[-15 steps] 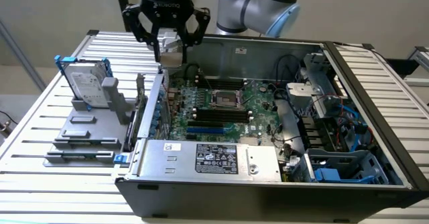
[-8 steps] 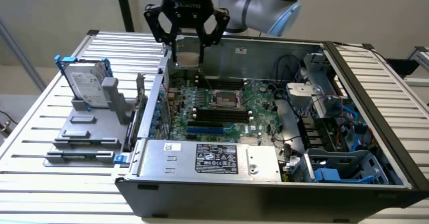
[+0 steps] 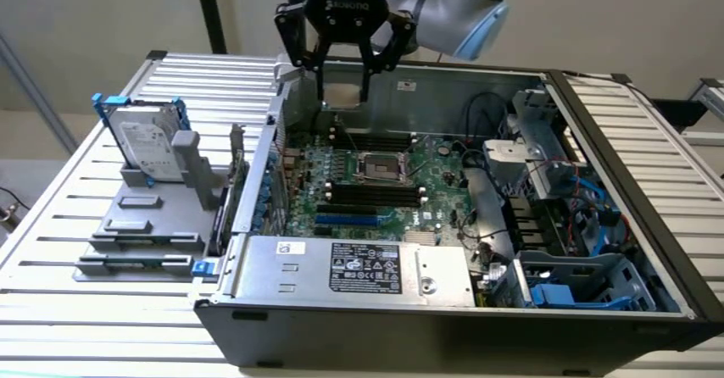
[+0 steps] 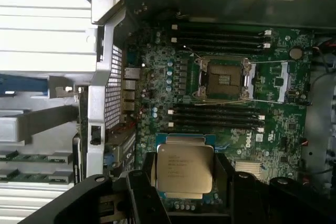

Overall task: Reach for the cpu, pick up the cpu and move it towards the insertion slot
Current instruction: 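Pick up the cpu and move it towards the insertion slot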

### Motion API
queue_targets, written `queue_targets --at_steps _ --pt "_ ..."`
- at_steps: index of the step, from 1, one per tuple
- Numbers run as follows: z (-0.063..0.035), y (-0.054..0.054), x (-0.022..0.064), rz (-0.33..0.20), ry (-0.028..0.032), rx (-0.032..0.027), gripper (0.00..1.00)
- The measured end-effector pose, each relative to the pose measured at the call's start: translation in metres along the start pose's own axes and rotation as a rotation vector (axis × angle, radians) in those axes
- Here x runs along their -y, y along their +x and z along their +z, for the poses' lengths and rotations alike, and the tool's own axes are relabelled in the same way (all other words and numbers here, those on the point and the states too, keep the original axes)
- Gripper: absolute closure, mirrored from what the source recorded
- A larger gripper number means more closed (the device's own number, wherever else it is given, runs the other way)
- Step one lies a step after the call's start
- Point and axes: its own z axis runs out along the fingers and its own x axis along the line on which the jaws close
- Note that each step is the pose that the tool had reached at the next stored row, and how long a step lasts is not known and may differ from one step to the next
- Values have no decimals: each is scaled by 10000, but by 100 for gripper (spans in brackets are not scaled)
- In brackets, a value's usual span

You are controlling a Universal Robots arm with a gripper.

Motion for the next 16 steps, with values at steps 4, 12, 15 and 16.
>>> queue_targets --at_steps 4,12,15,16 --pt "1 -103 -84 1 14 -1 46" --pt "13 -259 -276 1 90 -5 46" --pt "18 -318 -340 1 102 -6 46" --pt "19 -337 -360 1 104 -6 46"
